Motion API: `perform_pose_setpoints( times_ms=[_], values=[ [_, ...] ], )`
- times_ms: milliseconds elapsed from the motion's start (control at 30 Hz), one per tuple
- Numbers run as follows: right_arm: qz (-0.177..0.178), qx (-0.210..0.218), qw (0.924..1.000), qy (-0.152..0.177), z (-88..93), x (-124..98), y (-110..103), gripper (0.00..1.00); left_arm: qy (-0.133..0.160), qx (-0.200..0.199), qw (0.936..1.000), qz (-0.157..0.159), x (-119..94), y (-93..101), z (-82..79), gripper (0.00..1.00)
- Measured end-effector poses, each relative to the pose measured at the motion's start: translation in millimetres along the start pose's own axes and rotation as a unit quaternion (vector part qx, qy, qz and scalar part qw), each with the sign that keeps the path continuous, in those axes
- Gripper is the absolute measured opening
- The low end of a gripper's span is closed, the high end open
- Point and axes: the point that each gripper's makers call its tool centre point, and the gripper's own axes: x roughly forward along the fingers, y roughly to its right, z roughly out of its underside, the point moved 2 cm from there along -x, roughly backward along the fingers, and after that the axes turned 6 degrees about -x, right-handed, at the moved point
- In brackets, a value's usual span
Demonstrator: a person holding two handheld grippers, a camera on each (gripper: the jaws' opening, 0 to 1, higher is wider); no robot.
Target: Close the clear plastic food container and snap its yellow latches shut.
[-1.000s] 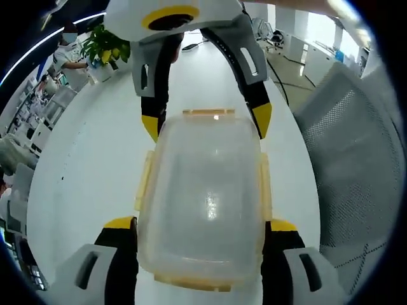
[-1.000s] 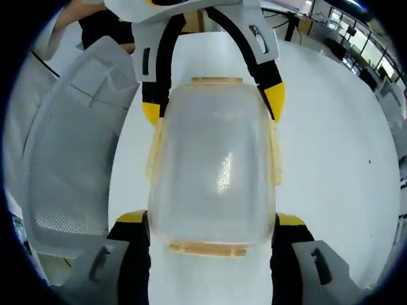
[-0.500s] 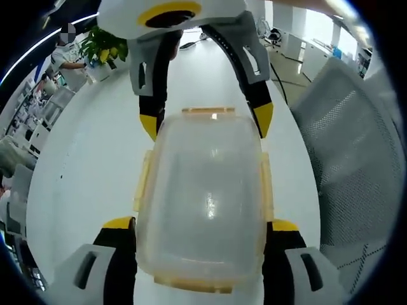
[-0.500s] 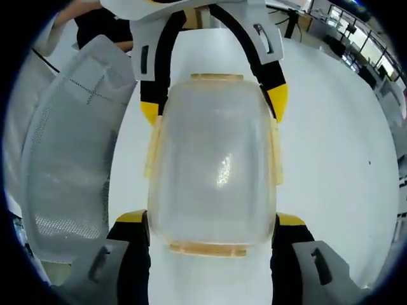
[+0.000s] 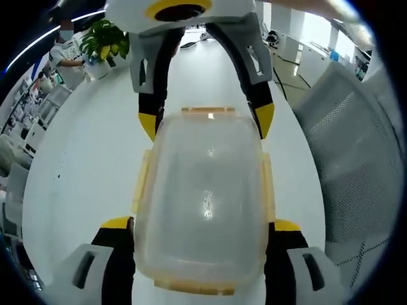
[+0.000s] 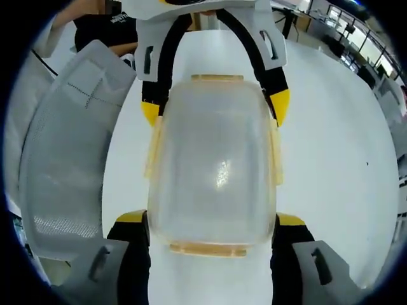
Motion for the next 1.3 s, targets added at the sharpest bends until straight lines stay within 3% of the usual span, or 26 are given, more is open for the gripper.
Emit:
perform_pose_setpoints(
  times_ms=[367, 733, 1300],
  values=[
    [0.006, 0.005, 0.9998, 0.021, -2.7, -1, 38, 0.75, -0.002, 0.005, 1.0, 0.003, 1, -39.2, 2.3, 0.82],
    [0.008, 0.003, 0.9998, 0.021, -2.6, -3, 76, 0.75, -0.005, 0.003, 1.0, 0.003, 3, -77.3, 2.3, 0.82],
    [0.014, 0.0, 0.9996, 0.025, -0.7, -5, 119, 0.76, -0.01, -0.004, 0.9999, 0.005, 8, -120.2, -0.3, 0.83]
  ],
)
